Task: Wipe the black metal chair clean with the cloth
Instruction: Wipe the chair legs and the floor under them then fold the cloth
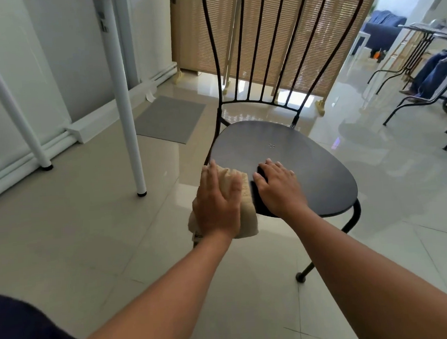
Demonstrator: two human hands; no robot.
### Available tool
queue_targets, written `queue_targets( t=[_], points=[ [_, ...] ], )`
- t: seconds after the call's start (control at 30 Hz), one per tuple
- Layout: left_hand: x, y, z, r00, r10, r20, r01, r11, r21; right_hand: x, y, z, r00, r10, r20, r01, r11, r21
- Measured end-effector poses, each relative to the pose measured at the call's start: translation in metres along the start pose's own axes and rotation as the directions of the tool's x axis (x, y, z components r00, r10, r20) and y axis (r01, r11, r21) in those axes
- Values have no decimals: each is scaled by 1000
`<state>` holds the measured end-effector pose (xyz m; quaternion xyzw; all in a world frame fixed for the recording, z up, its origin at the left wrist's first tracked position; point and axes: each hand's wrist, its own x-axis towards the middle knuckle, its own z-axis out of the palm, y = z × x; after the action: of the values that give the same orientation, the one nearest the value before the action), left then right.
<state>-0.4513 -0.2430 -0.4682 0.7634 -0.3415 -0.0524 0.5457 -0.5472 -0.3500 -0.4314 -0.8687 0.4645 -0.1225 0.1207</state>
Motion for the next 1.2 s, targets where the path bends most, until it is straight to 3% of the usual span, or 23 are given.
queue_targets(
  t=[0.03,0.1,0.17,0.23,0.3,0.43,0.53,0.6,0.67,0.7,0.73,0.8,0.9,1.0,1.1,1.2],
  points=[
    [0,-4,1,1000,-4,-8,4,999,37,0,0,0,1000,0,1,0,1000,-5],
    [4,-11,-1,981,-192,-30,191,981,-27,0,-1,1,1000,2,7,-2,1000,-18],
    [9,-18,-6,886,-464,-4,461,880,-113,0,-2,1,1000,5,6,-5,1000,-30],
    [10,-23,-9,808,-589,-17,580,799,-158,-1,-4,1,1000,-6,4,7,999,-48],
    [10,-20,-6,820,-567,-83,546,817,-187,-1,-8,1,998,-56,7,56,996,-71],
    [3,-11,4,952,-231,-200,212,971,-112,5,-16,4,982,-156,108,166,983,-83],
    [2,-15,4,955,-239,-173,225,969,-97,10,-18,5,972,-172,159,188,978,-91],
    [8,-23,-1,887,-448,-109,427,887,-177,9,-17,5,971,-167,172,186,978,-99],
    [16,-39,-5,720,-694,-21,672,704,-231,9,-17,5,971,-164,171,184,977,-105],
    [17,-46,-7,655,-756,9,739,637,-218,9,-17,5,972,-165,170,184,977,-105],
    [14,-49,-8,633,-774,16,761,618,-201,8,-17,5,972,-165,169,184,977,-104],
    [4,-46,-7,691,-720,-65,692,685,-227,9,-17,5,972,-166,165,184,978,-99],
    [-6,-27,-1,859,-464,-215,406,875,-264,9,-17,5,973,-161,163,178,979,-97],
    [-7,-19,7,922,-282,-266,241,954,-177,9,-16,5,973,-159,165,178,978,-108],
    [-5,-25,2,918,-339,-206,306,935,-177,9,-17,5,974,-157,165,176,979,-104],
    [3,-29,0,852,-510,-123,486,855,-182,8,-18,5,974,-160,163,178,979,-101]
  ],
)
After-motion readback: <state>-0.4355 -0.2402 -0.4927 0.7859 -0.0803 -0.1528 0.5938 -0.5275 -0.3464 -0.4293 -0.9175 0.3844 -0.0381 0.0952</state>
